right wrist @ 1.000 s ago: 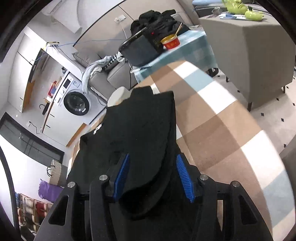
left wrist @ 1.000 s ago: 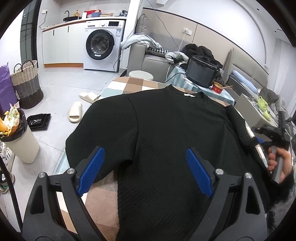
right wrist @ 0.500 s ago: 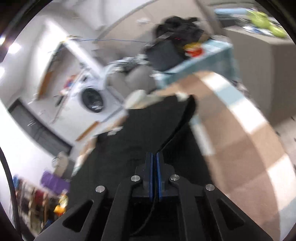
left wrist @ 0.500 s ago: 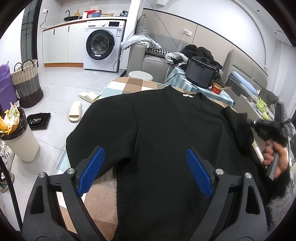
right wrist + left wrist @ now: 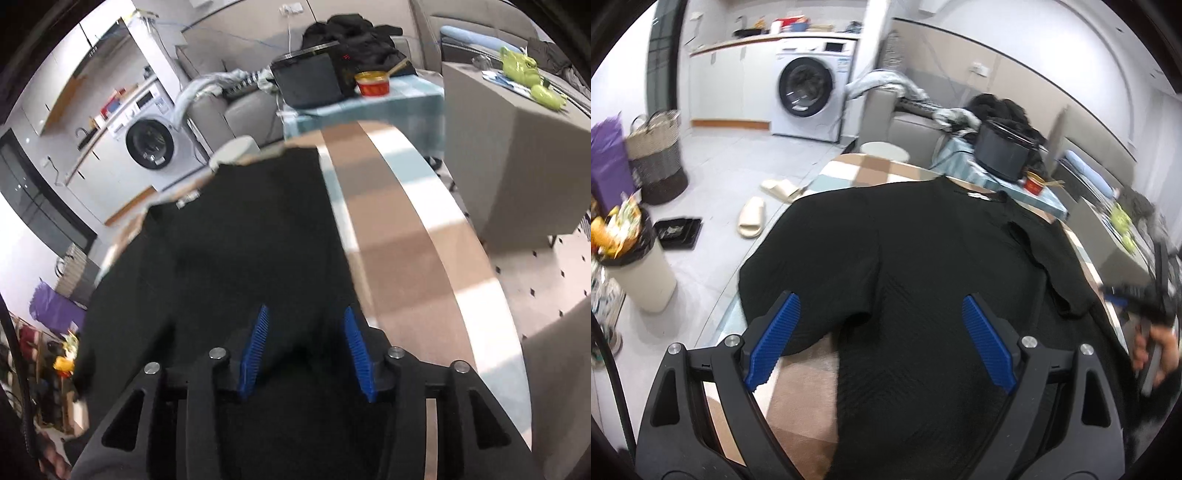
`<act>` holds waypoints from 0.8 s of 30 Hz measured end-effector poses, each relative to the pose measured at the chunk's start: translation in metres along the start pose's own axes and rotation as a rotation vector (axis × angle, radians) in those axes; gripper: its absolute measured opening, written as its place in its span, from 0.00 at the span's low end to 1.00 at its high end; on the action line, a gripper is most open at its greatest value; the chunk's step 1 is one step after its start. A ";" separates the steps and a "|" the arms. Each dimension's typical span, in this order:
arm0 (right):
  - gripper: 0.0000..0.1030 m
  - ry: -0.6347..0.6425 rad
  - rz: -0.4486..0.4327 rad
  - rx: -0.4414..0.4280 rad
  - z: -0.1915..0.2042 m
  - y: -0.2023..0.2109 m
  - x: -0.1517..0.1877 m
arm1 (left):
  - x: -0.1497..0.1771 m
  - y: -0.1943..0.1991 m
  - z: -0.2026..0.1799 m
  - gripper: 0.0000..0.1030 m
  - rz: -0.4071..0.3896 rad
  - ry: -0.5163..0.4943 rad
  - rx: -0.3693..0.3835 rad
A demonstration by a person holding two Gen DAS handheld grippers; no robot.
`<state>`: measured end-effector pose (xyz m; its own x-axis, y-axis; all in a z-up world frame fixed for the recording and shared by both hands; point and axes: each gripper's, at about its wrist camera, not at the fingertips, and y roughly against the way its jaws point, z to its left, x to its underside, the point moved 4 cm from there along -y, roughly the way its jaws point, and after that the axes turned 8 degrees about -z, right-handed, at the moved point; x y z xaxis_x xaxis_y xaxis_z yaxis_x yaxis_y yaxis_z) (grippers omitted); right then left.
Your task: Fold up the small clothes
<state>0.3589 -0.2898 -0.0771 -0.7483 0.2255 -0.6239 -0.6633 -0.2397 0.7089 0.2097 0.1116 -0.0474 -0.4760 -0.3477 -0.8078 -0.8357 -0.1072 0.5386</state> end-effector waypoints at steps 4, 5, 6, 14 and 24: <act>0.42 0.037 0.022 0.021 -0.002 -0.009 0.016 | 0.000 -0.003 0.024 0.86 0.030 0.079 -0.047; 0.35 0.047 0.030 0.030 -0.002 -0.012 0.018 | 0.001 -0.002 0.033 0.86 0.041 0.104 -0.065; 0.31 0.054 0.042 0.036 -0.003 -0.013 0.022 | 0.002 -0.002 0.040 0.86 0.054 0.128 -0.079; 0.31 0.041 0.066 0.015 -0.009 0.011 0.047 | 0.025 -0.006 0.116 0.86 0.158 0.344 -0.112; 0.39 0.014 0.050 -0.022 -0.007 0.027 0.059 | 0.017 -0.066 0.171 0.68 0.209 0.381 -0.140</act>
<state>0.2968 -0.2898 -0.0972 -0.7806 0.1991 -0.5925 -0.6249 -0.2710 0.7322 0.2102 0.2720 -0.1380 -0.4738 -0.6905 -0.5465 -0.6749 -0.1140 0.7291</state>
